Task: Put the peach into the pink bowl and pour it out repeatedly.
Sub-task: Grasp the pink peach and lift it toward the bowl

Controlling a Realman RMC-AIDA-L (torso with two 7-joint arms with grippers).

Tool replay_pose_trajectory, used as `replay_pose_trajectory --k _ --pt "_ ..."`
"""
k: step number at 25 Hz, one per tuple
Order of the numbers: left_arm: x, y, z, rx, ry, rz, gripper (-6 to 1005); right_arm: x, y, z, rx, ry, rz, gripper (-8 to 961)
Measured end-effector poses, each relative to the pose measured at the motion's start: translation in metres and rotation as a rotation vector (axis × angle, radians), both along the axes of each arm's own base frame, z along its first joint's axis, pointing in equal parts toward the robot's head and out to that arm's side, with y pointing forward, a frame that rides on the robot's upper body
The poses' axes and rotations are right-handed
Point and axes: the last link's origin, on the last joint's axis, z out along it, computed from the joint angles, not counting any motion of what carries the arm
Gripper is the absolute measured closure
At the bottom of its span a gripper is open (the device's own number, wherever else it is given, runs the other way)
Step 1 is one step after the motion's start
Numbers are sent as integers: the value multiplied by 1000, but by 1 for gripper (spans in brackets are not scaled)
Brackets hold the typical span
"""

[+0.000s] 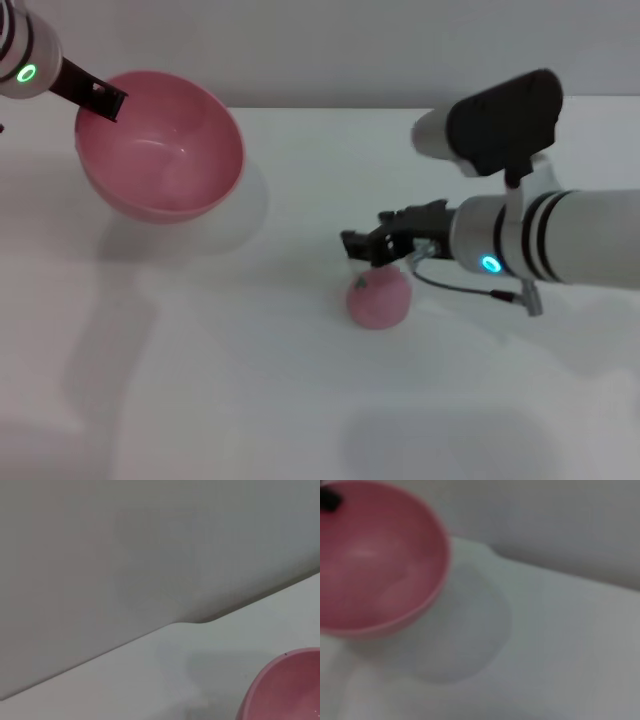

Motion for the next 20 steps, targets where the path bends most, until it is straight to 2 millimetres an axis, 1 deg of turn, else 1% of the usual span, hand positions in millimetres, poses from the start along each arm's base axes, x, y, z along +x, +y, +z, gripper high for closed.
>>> replay_pose_trajectory --k 3,10,20 --pt "0 1 -1 -1 1 -3 951 3 -4 -6 -14 3 -19 409" --pt "1 4 -3 -5 8 -10 951 14 -5 -11 -23 -10 -60 432" --pt "6 8 -4 -3 30 -18 951 19 -9 -22 -42 -18 -70 465"
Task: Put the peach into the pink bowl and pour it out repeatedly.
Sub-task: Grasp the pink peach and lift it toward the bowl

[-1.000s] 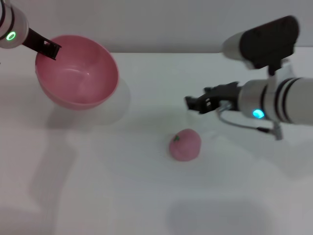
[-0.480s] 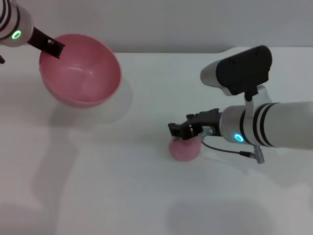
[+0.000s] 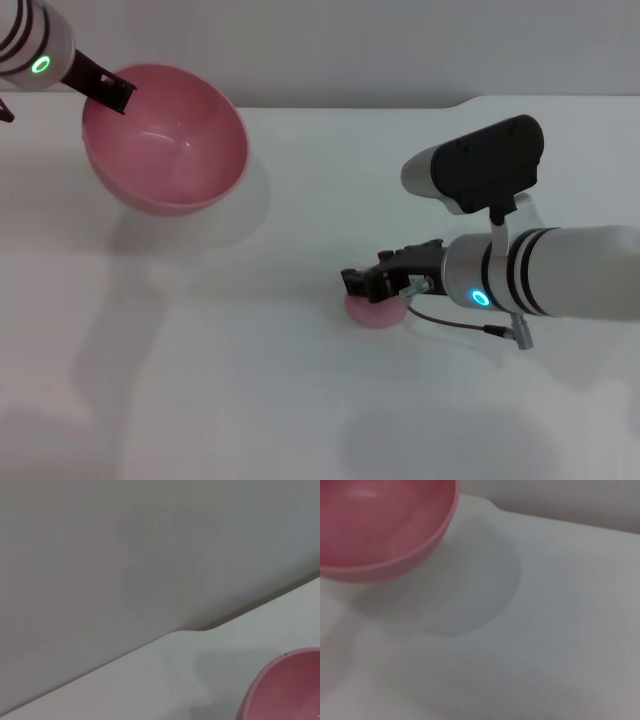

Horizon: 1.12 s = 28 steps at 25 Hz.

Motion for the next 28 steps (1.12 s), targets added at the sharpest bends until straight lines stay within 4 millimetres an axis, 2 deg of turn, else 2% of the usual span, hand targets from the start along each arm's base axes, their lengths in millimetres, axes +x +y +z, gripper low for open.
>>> replay_pose_trajectory --k 5,10,15,18,24,28 --pt "1 0 -1 -1 0 -2 951 4 0 -3 -1 -4 -8 481" --pt "1 0 -1 -3 3 -3 951 17 6 -9 -17 -57 -25 498" --pt "1 0 -1 -4 3 -3 951 16 6 -11 -28 -77 0 514" --pt "2 0 -2 -3 3 -5 951 14 5 -13 -35 -86 19 524" --pt "3 0 -5 -9 8 -18 951 1 4 -10 -28 -81 71 647" --pt "1 -1 -9 -17 7 -19 951 -11 5 -3 -11 -72 112 685"
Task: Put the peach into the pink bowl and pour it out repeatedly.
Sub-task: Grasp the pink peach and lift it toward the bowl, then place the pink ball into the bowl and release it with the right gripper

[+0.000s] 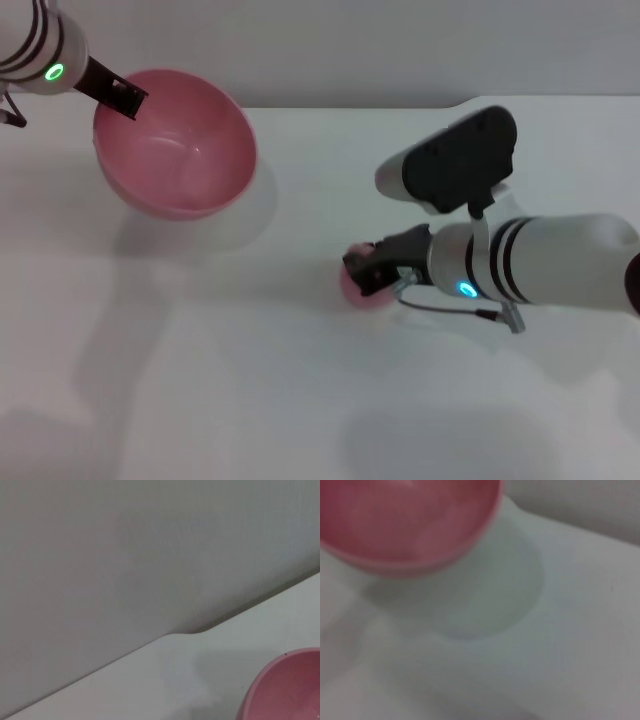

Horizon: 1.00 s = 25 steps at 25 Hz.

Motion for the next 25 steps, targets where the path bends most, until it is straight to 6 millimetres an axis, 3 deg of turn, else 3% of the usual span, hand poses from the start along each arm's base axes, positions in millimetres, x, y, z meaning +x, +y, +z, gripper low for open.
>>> replay_pose_trajectory --k 6,15,19,25 --pt "1 -1 -5 -13 2 -4 951 -24 5 21 50 -7 74 804" --pt "15 -9 -32 -62 11 -43 951 -78 2 70 163 4 225 842" --pt "29 -15 -49 -108 -16 -79 951 -95 1 76 175 17 271 851" --pt "37 -19 -60 -133 -26 -103 951 -95 4 70 166 18 269 852"
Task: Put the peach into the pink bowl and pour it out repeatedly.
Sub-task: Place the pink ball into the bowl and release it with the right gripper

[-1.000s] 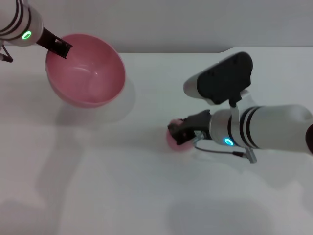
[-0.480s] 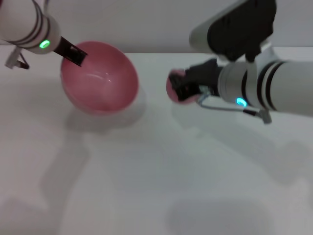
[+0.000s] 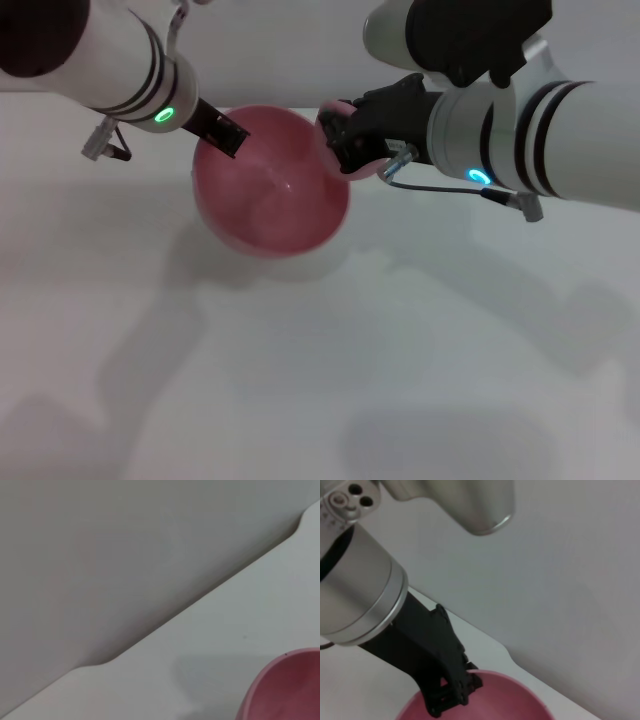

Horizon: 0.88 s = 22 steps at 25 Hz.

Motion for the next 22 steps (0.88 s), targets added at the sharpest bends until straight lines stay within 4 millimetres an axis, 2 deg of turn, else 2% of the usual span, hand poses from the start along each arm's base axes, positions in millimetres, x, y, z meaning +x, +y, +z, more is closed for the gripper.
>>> replay_pose_trajectory --k 6,18,19,22 --pt "6 0 -3 -9 -7 -15 951 7 3 -7 -1 8 -16 854" --pt "10 -2 -7 -26 -10 -38 951 8 10 -3 37 35 -12 513" --pt "10 -2 -9 -30 -8 -45 951 10 12 0 47 35 -20 486" --pt "13 -3 -12 -37 10 -79 951 37 24 24 142 41 -144 406"
